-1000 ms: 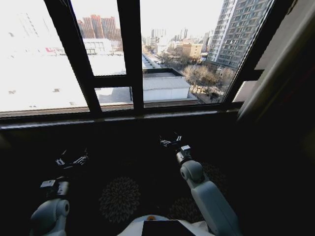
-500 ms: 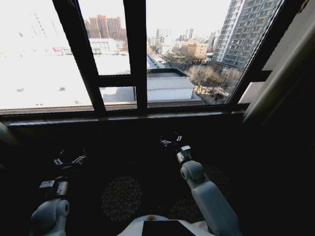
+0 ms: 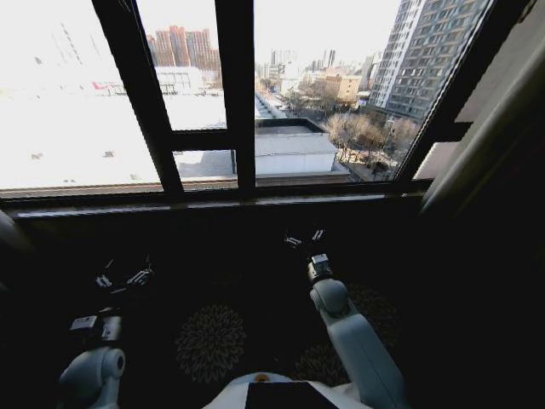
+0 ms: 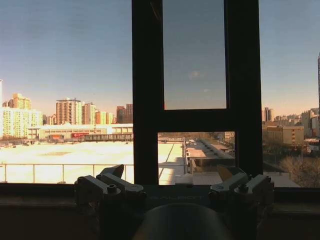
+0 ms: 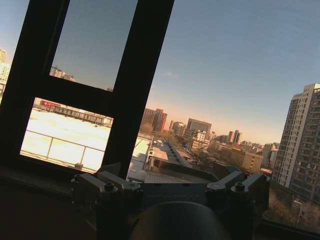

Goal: Open the curtains by pulling them apart, changing their state from closed to fully open.

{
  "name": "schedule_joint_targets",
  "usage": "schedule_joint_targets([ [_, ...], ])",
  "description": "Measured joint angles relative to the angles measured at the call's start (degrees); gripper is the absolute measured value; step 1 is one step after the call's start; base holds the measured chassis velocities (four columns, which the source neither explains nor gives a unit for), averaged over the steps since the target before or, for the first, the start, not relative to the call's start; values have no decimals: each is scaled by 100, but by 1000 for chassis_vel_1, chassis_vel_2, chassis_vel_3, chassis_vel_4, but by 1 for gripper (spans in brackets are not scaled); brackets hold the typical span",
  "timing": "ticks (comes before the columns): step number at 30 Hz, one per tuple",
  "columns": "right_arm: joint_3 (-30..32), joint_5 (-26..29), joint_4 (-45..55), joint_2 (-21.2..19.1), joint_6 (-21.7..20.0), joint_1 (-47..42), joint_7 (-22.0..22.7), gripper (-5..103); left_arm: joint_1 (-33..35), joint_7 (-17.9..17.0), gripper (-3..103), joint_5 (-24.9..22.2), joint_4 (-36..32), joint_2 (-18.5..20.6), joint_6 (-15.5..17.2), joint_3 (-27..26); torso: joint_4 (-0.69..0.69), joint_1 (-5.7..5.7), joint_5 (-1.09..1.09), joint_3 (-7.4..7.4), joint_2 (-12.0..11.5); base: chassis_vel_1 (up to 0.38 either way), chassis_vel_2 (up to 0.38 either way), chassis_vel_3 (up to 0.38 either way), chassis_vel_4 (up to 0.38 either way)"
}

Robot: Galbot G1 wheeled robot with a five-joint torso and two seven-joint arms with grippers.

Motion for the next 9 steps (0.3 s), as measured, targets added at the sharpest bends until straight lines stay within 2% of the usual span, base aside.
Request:
schedule_joint_targets([
  [4,-9,368,146,-105,-91,-99,-330,100,78,18,100,-15,-103,1,44,-13,0,0,0,0,0,0,0,0,0],
  [5,-27,620,247,-162,-242,-130,-457,100,131,61,100,-15,-128,23,56,-32,0,0,0,0,0,0,0,0,0],
  [9,-56,1057,377,-211,-520,-136,-524,100,217,115,100,9,-176,56,132,-101,1,0,0,0,0,0,0,0,0],
])
